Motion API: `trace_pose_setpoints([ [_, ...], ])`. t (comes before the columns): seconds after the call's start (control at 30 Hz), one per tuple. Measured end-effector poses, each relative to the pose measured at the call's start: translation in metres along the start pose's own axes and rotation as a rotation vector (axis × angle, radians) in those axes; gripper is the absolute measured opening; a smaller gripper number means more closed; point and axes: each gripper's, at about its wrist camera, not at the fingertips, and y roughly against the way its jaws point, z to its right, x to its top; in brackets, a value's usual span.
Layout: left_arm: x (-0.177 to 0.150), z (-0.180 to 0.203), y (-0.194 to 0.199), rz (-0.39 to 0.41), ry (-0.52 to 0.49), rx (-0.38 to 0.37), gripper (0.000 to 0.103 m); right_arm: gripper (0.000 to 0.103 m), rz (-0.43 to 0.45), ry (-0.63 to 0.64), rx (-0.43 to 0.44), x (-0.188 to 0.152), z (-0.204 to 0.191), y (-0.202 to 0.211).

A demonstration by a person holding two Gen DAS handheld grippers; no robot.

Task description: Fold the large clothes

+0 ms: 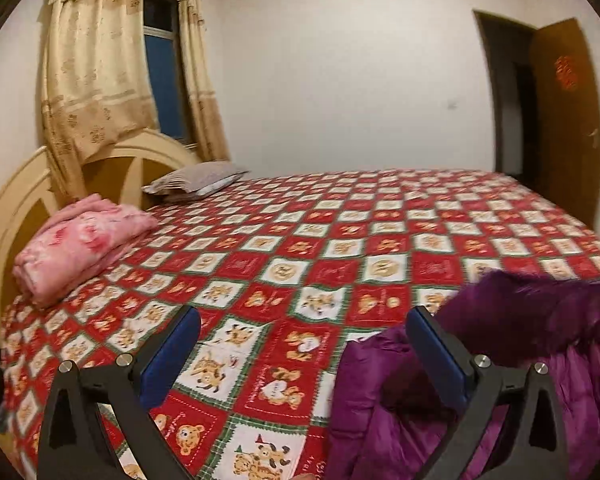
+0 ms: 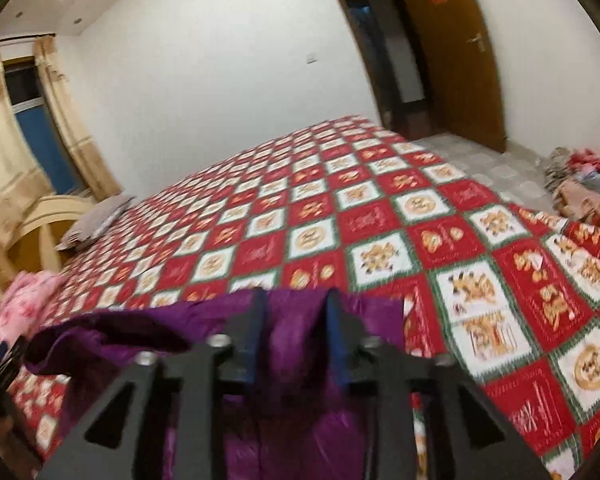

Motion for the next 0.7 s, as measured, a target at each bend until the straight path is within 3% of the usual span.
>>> trace_pose_setpoints([
  [0.03, -0.001, 0.003, 0.000, 0.000, 0.001, 0.009, 0.102, 0.063, 0.016, -0.005, -0.004, 0.001, -0.003, 0.000],
  [0.07, -0.002, 0.008, 0.002, 0.006, 0.001, 0.014, 0.102, 0.068, 0.034, -0.008, -0.001, 0.002, -0.008, -0.002],
  [0.2, -0.004, 0.040, 0.008, 0.037, -0.014, -0.020, 0.102, 0.068, 0.034, 0.070, 0.037, -0.004, -0.048, -0.025],
  [0.27, -0.006, 0.067, 0.006, 0.030, -0.072, -0.047, 0.102, 0.068, -0.008, 0.124, 0.073, -0.013, -0.075, -0.053],
  [0.4, -0.009, 0.101, -0.010, 0.045, -0.167, -0.036, 0.102, 0.068, -0.091, 0.237, 0.108, -0.046, -0.117, -0.067],
  [0.53, -0.019, 0.110, -0.051, -0.057, -0.206, 0.007, 0.102, 0.068, -0.114, 0.283, 0.067, -0.053, -0.127, -0.094],
  [0.63, -0.031, 0.102, -0.086, -0.194, -0.146, 0.000, 0.102, 0.068, -0.137, 0.258, 0.036, -0.051, -0.117, -0.110],
  [0.7, -0.037, 0.098, -0.098, -0.245, -0.109, -0.018, 0.102, 0.068, -0.163, 0.232, 0.020, -0.054, -0.110, -0.121],
])
